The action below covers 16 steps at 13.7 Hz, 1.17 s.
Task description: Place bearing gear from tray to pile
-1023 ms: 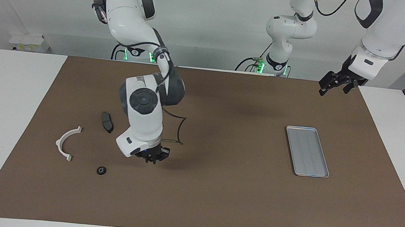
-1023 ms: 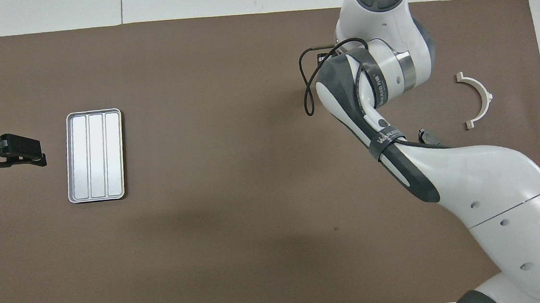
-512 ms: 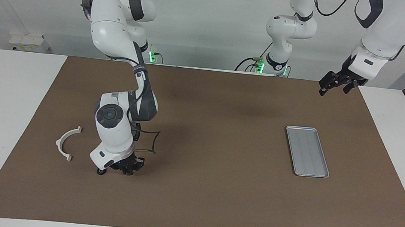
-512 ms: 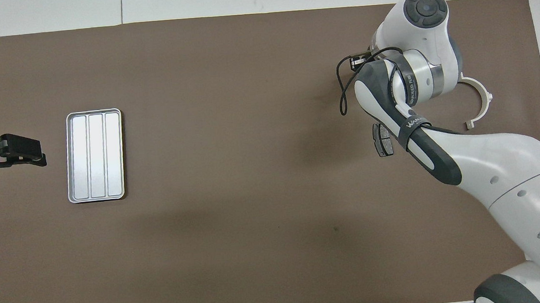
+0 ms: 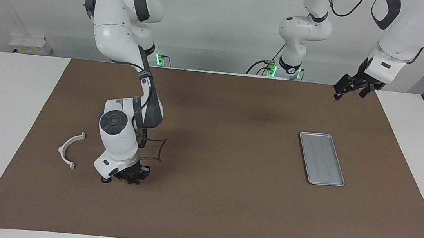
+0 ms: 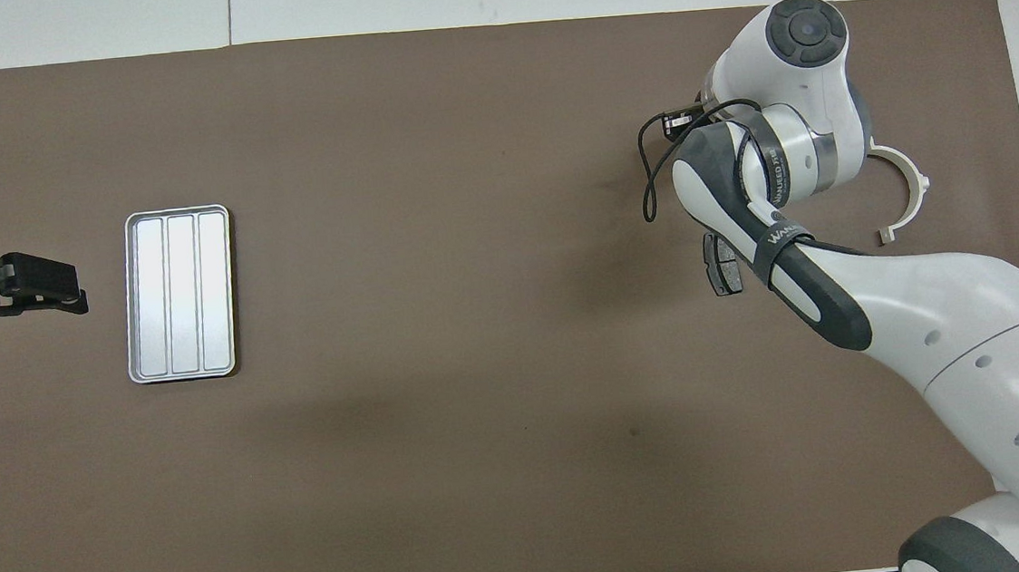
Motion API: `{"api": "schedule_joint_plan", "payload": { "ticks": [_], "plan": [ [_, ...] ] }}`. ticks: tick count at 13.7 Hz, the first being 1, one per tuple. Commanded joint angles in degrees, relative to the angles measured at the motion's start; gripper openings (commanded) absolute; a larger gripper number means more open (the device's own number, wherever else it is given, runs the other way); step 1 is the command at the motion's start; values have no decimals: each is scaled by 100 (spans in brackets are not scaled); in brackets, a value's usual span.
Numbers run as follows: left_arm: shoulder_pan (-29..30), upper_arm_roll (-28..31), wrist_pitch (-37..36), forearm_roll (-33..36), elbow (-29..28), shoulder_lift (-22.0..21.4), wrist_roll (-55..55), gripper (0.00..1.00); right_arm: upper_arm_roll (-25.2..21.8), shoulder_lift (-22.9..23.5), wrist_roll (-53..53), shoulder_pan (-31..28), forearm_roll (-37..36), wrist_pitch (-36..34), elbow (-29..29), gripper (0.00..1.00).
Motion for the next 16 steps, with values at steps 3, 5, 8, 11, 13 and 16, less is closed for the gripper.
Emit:
{"api": "schedule_joint_plan", "payload": {
  "ticks": [3, 5, 8, 11, 13, 16],
  "plan": [
    [26, -10, -102, -86, -13, -80, 38, 100, 96, -225, -111, -56, -16, 127, -192, 100],
    [26, -10, -102, -86, -13, -80, 38, 100, 96, -243, -128, -82, -24, 136, -174, 100],
    [26, -10, -102, -86, -22, -80, 38, 100, 96, -427, -164, -126, -24, 13, -156, 100],
    [26, -10, -102, -86, -13, -80, 38, 100, 96, -813, -225, -188, -7, -504, -165, 100],
    [26, -10, -102, -86, -13, -80, 38, 100, 96, -1120, -549, -284, 63, -934, -165, 100],
    [26, -10, -102, -86, -13, -80, 38, 100, 78, -1770, -744, -337, 432, -1664, -235, 100]
  ]
}}
